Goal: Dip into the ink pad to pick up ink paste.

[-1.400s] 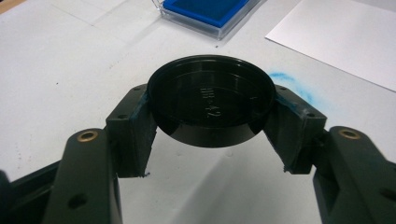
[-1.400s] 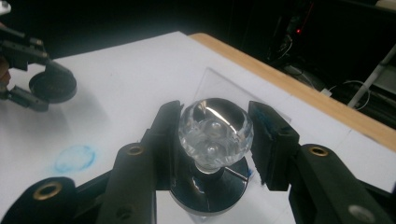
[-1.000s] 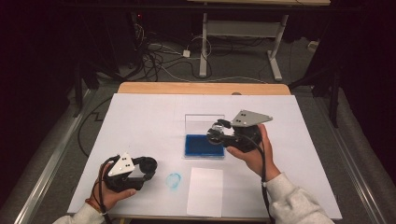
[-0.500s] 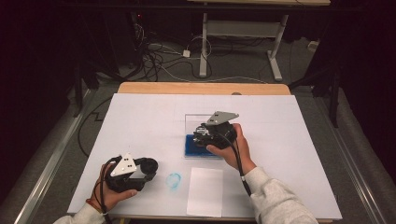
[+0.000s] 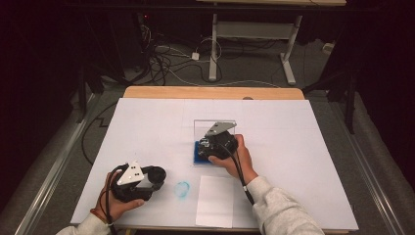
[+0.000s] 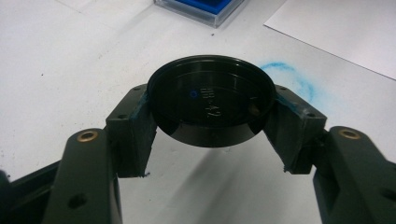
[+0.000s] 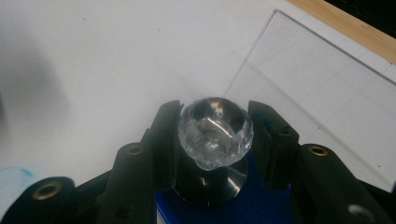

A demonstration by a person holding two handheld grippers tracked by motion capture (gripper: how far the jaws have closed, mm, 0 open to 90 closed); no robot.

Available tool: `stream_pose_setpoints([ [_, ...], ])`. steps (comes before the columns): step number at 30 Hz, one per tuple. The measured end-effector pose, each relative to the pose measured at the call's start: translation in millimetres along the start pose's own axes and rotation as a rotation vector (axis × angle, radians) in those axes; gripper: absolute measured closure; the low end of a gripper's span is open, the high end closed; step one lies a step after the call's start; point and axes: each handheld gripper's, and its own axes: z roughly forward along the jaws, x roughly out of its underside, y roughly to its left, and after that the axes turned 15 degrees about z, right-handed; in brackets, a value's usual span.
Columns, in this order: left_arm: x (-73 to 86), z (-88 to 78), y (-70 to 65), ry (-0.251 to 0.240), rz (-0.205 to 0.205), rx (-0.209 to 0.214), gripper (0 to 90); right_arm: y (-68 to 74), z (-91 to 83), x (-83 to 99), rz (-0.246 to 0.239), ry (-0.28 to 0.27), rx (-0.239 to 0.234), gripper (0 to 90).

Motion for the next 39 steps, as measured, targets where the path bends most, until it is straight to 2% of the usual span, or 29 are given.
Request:
stream_pose_setpoints([
  [8,-0.1,1.7,0.2,0.014,0.004,-0.001,37.1,-1.8,-0.1,3.4,0.033,0.005,0.000,56.8],
  [12,-1.9,2.5,-1.6,0.017,0.012,-0.001,37.1,1.1,0.7,2.3,0.025,0.014,0.024,56.8],
  [16,-2.2,2.6,-1.7,0.014,0.014,-0.003,37.1,6.8,-0.9,7.8,0.009,-0.010,0.053,56.7],
  [22,-2.9,1.2,-2.7,0.010,0.018,-0.004,37.1,4.0,-2.2,9.6,0.022,-0.017,0.044,56.8],
  [24,-2.5,1.0,-2.3,0.010,0.017,-0.006,37.1,6.0,-1.1,9.7,0.006,-0.024,0.054,56.8],
  [28,-2.6,1.7,-2.3,0.012,0.017,-0.002,37.1,3.0,0.2,5.9,0.012,-0.005,0.041,56.9],
  [32,-3.1,2.2,-2.6,0.011,0.018,-0.001,37.1,8.6,-0.2,7.5,0.001,-0.008,0.065,56.8],
  [35,-5.7,1.8,-5.0,0.007,0.030,-0.002,37.1,10.0,-3.4,7.5,-0.022,0.008,0.073,56.8],
  [39,-8.3,3.2,-7.4,0.013,0.048,0.003,37.1,5.1,-2.6,6.7,-0.010,0.010,0.058,56.9],
])
